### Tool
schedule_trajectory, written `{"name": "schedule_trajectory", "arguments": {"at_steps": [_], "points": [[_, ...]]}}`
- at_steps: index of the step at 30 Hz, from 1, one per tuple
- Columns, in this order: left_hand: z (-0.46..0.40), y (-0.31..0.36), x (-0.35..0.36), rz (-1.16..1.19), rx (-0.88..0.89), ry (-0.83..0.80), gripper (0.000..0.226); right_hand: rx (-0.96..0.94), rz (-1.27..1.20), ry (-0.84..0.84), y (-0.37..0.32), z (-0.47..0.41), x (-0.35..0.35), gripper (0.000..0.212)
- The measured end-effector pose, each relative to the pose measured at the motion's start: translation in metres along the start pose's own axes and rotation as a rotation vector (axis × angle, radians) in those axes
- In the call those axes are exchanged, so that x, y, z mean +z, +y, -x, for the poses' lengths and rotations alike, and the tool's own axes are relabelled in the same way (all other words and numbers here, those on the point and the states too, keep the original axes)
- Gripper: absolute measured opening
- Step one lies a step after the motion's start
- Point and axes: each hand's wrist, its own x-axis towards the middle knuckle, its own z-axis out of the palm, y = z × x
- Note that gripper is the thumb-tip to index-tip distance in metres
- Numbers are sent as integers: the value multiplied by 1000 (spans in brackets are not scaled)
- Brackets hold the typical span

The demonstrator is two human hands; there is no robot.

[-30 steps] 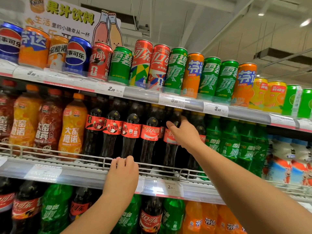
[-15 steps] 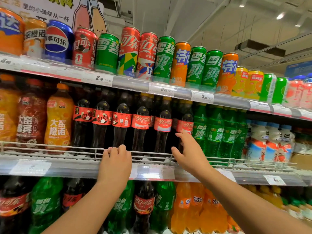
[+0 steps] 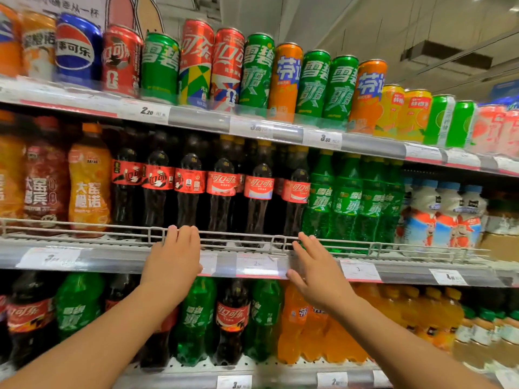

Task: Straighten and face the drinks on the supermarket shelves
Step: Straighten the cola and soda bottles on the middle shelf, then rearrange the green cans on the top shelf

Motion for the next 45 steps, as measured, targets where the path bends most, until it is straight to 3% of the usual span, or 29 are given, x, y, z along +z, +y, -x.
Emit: {"name": "schedule_trajectory", "arguments": {"at_steps": [4, 6, 11, 14, 23, 28, 31, 35, 39, 45], "points": [[-4, 10, -21, -40, -3, -39, 68, -122, -26, -90, 20, -5, -41, 66], [-11, 23, -47, -28, 30, 22, 66, -162, -65, 11, 40, -14, -80, 56], [-59, 58, -132, 54, 174, 400, 55, -169, -159, 359, 91, -55, -170, 36], [-88, 69, -166, 42, 156, 471, 59, -159, -116, 458, 106, -81, -189, 41], [-127, 70, -169, 107, 45, 456, 45, -167, 250, 611, 110, -101, -167, 55], [-134, 71, -175, 63, -26, 446, 24, -112, 254, 546, 102, -99, -167, 58], [-141, 76, -188, 72, -73, 413, 17, -119, 215, 497, 102, -100, -185, 47], [-150, 82, -200, 73, -141, 366, 16, -36, -127, 547, 115, -130, -246, 31], [-150, 80, -196, 67, -137, 372, 16, 82, -246, 697, 116, -168, -294, 37], [-149, 77, -191, 42, -101, 406, 20, 127, -178, 642, 103, -202, -306, 52]]}}
